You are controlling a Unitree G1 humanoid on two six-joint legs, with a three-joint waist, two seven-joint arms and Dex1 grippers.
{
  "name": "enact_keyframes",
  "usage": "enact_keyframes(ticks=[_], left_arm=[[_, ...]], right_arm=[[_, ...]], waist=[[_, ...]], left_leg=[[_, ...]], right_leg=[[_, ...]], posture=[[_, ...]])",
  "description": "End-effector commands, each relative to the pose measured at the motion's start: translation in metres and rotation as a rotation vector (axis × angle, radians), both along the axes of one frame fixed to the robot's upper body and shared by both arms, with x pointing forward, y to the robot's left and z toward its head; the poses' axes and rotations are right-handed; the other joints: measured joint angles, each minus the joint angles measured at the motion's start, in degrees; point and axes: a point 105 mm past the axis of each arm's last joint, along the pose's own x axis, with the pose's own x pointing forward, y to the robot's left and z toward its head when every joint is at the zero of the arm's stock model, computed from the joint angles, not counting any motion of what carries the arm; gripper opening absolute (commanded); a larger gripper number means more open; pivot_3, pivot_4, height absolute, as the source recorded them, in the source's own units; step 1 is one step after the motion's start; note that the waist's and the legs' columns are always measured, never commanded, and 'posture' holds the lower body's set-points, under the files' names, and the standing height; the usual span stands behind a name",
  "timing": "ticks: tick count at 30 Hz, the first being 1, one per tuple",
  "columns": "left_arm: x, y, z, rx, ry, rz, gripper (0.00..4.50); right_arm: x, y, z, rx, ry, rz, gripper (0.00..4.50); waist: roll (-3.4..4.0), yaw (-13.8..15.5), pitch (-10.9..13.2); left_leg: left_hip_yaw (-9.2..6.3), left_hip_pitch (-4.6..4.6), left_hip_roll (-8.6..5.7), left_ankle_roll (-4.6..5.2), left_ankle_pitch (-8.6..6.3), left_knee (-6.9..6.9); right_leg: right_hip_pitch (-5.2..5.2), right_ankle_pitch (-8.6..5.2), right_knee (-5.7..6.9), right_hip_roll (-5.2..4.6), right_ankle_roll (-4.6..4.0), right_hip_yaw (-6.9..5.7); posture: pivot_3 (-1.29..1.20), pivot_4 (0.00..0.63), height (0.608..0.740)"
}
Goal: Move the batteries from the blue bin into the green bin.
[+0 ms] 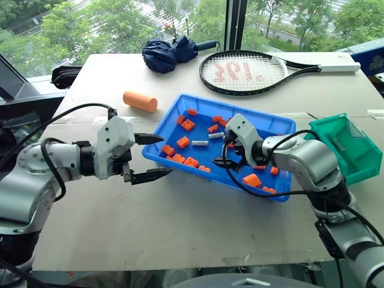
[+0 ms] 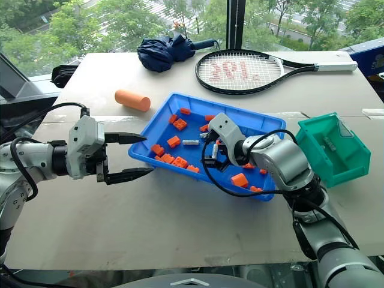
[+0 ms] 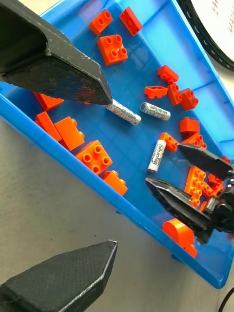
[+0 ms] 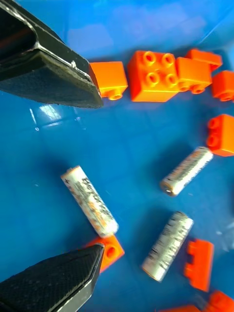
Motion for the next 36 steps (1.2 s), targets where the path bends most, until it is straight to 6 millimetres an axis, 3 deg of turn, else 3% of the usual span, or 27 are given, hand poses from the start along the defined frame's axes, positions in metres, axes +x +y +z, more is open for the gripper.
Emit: enact_keyframes(ticks=[1,11,14,19,20,22,28,30,33,36], left_arm=[[-0.002,0.003,0.010,0.013,-0.048,0.005,4.50],[0.001,0.005,0.010,0.023,-0.058,0.008,4.50],[0.001,0.004,0.010,0.024,-0.060,0.006,4.50],[0.001,0.003,0.009,0.019,-0.062,0.006,4.50],[0.001,0.003,0.009,0.020,-0.062,0.006,4.50],[0.000,0.003,0.009,0.020,-0.061,0.007,4.50],[-0.001,-0.003,0.013,-0.009,-0.070,-0.014,4.50],[-0.001,-0.013,0.021,-0.053,-0.085,-0.042,4.50],[-0.002,-0.033,0.033,-0.130,-0.104,-0.108,4.50],[-0.003,-0.050,0.045,-0.206,-0.108,-0.161,4.50]], right_arm=[[-0.001,0.005,0.004,0.026,-0.001,-0.013,4.46],[0.013,0.008,-0.023,-0.054,0.001,-0.108,4.46],[0.016,0.010,-0.025,-0.045,-0.002,-0.123,3.74],[0.016,0.004,-0.032,-0.109,-0.034,-0.114,1.24],[0.015,0.002,-0.031,-0.118,-0.040,-0.110,0.56],[0.014,-0.002,-0.028,-0.137,-0.062,-0.098,0.05],[0.012,-0.007,0.026,-0.015,-0.190,-0.096,0.05],[0.008,-0.023,0.046,0.005,-0.225,-0.108,0.05],[0.004,-0.074,0.074,-0.021,-0.292,-0.202,0.05],[-0.001,-0.125,0.088,-0.087,-0.314,-0.331,0.05]], waist=[[0.00,-0.1,0.0],[0.00,-0.2,0.0],[-0.01,-0.3,0.0],[-0.01,-0.3,0.0],[-0.01,-0.3,0.0],[-0.01,-0.2,0.0],[0.01,-0.2,0.0],[0.01,-0.1,0.0],[0.13,0.9,0.2],[0.07,1.4,0.2]], left_leg=[[0.00,0.00,0.00,0.00,0.00,0.00],[0.00,0.04,0.02,-0.04,0.02,-0.02],[0.00,0.06,0.01,-0.05,0.03,-0.02],[0.00,0.07,0.02,-0.05,0.03,-0.02],[0.00,0.07,0.01,-0.05,0.03,-0.02],[0.00,0.07,0.01,-0.05,0.03,-0.02],[0.00,0.05,0.01,-0.05,0.03,-0.02],[0.00,0.03,0.02,-0.05,0.03,-0.02],[-0.06,-0.06,0.00,-0.03,0.02,0.03],[-0.18,-0.24,-0.15,0.00,0.01,0.16]], right_leg=[[-0.01,0.00,0.01,0.01,0.00,0.00],[-0.03,0.00,0.05,0.06,0.00,0.00],[-0.01,0.00,0.06,0.08,0.00,0.00],[-0.01,0.00,0.06,0.08,0.00,0.00],[-0.01,0.00,0.06,0.08,0.00,0.00],[0.00,0.00,0.06,0.08,0.00,0.00],[-0.02,0.00,0.07,0.08,0.00,0.00],[-0.02,0.00,0.05,0.07,0.00,-0.01],[-0.02,0.00,0.03,0.02,0.01,-0.09],[-0.02,0.01,-0.06,-0.03,0.02,-0.18]], posture=[[0.00,0.150,0.740],[0.00,0.150,0.740],[0.00,0.150,0.740],[0.00,0.150,0.740],[0.00,0.150,0.740],[0.00,0.150,0.740],[0.00,0.150,0.740],[0.00,0.150,0.740],[0.00,0.150,0.740],[0.00,0.150,0.740]])
